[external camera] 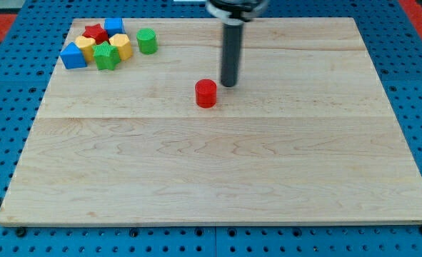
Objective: Separate the triangle from the yellow heart
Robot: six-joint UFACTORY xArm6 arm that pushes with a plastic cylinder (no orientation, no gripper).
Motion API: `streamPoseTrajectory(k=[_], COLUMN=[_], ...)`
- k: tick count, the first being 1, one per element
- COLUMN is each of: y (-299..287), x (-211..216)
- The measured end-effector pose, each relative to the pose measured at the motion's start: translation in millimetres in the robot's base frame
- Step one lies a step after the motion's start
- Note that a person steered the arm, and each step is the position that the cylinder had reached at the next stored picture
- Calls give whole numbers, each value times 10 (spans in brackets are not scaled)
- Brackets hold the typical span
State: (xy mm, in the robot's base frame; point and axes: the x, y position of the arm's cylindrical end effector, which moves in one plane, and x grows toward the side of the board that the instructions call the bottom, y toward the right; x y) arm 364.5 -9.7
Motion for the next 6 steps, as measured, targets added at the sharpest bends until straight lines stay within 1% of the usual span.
streamPoseTrajectory(k=[2,3,4,5,6], y=[-1465,-2952,-2950,-2923,-2349], x=[26,34,-34,-542,-756])
